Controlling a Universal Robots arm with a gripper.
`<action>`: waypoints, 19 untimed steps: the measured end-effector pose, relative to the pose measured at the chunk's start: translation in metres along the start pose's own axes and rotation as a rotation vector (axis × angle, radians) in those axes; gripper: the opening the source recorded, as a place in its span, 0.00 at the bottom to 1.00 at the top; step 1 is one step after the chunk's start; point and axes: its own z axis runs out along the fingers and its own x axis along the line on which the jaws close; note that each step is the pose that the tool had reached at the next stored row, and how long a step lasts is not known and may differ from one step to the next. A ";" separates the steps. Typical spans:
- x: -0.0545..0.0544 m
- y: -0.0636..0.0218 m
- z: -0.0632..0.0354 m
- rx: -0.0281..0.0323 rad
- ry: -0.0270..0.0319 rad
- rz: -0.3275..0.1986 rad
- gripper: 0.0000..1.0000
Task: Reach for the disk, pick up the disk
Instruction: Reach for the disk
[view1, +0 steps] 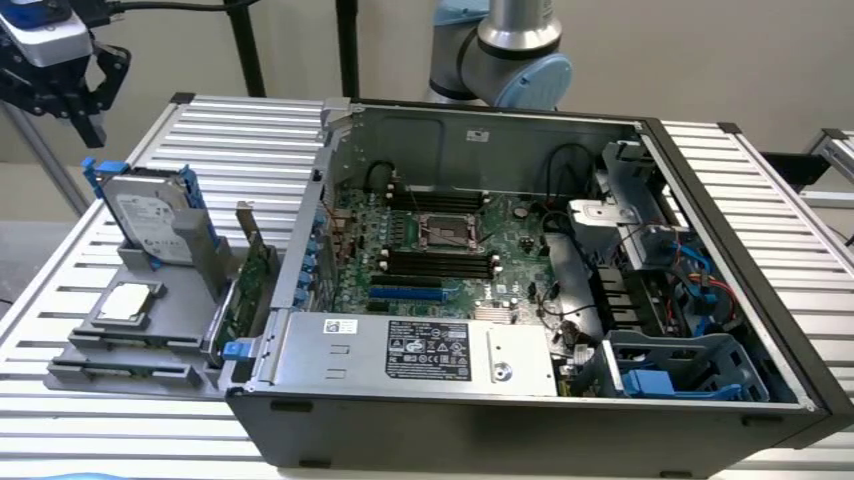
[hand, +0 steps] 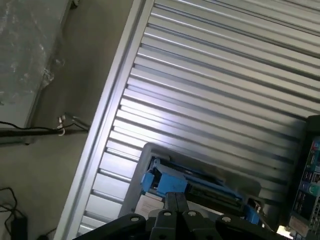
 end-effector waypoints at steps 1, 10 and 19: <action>0.000 0.0000 0.0000 -0.0001 -0.0002 -0.019 0.11; 0.000 0.0000 0.0000 -0.0009 -0.0032 -0.183 0.11; 0.000 0.0000 0.0000 -0.0007 -0.0042 -0.348 0.11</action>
